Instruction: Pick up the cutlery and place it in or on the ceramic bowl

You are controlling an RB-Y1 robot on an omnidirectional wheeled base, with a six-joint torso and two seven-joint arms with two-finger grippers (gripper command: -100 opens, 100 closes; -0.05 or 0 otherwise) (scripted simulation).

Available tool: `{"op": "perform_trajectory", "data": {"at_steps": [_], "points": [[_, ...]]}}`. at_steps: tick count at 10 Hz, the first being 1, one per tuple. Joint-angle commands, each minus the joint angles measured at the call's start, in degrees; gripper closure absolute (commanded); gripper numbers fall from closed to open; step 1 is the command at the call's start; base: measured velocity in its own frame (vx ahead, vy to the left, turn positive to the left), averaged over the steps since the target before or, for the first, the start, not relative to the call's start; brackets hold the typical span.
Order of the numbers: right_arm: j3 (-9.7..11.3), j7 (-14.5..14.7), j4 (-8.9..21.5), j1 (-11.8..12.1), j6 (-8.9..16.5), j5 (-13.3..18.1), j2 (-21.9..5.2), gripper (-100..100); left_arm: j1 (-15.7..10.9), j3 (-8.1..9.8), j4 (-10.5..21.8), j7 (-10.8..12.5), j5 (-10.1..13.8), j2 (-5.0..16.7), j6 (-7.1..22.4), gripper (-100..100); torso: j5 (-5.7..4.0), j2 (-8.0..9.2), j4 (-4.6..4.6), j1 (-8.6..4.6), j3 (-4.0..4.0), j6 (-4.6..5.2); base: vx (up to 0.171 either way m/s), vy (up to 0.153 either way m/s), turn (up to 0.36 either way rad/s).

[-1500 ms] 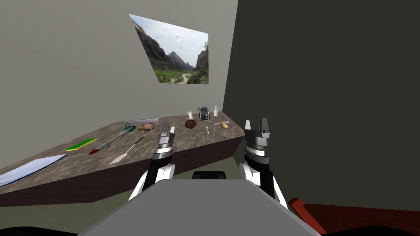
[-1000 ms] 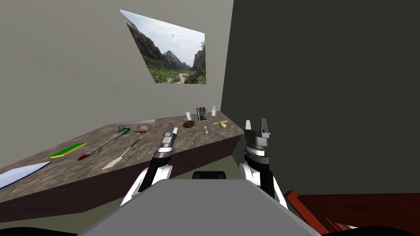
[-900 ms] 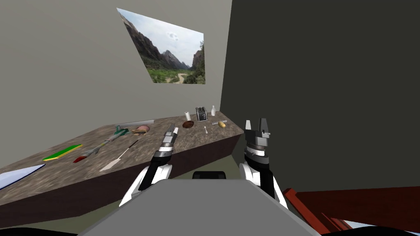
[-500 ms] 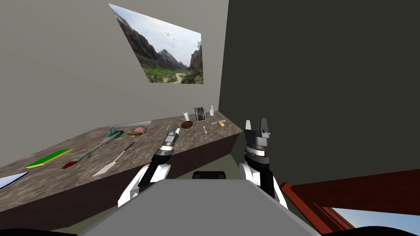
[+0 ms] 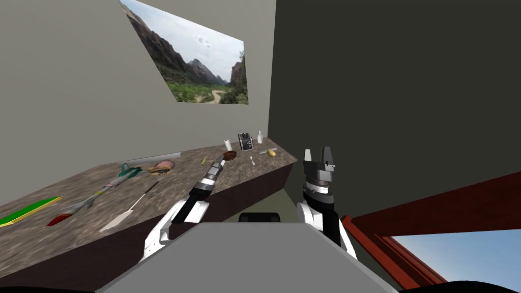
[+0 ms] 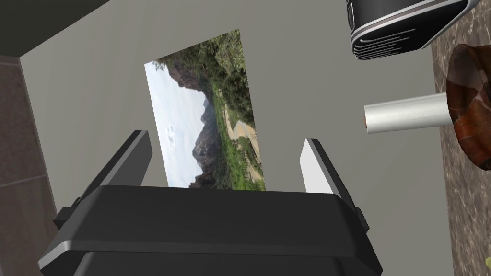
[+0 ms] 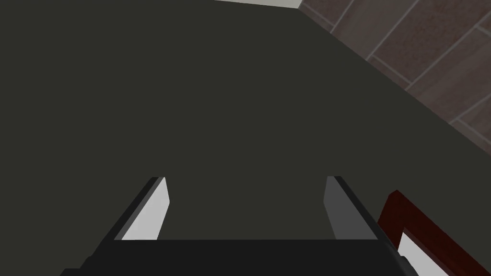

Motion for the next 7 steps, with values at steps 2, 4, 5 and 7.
{"op": "perform_trajectory", "data": {"at_steps": [2, 4, 5, 7], "points": [[0.0, 0.0, 0.0, 0.0, 0.0, 0.0, 0.0, 0, -0.7, -0.33, 1.0, 1.1, 0.3, 4.0, 2.4, -100, 0.00, 0.00, 0.00, -0.02, 0.00, -0.04, -0.021, 0.024, -0.103], [0.0, 0.0, 0.0, 0.0, 0.0, 0.0, 0.0, 0, -1.3, -0.60, 1.7, 1.7, 0.5, 6.7, 3.9, -100, 0.00, -0.01, 0.00, 0.01, 0.00, -0.01, -0.025, 0.031, -0.133], [0.0, 0.0, 0.0, 0.0, 0.0, 0.0, 0.0, 0, -2.0, -0.91, 2.4, 2.4, 0.7, 8.9, 5.5, -100, 0.00, -0.01, 0.00, 0.00, 0.00, -0.04, -0.018, 0.020, -0.106], [0.0, 0.0, 0.0, 0.0, 0.0, 0.0, 0.0, 0, -2.6, -1.25, 3.2, 3.0, 0.9, 11.4, 7.2, -100, -0.01, -0.03, 0.00, -0.04, -0.01, -0.01, -0.018, 0.020, -0.153]]}}
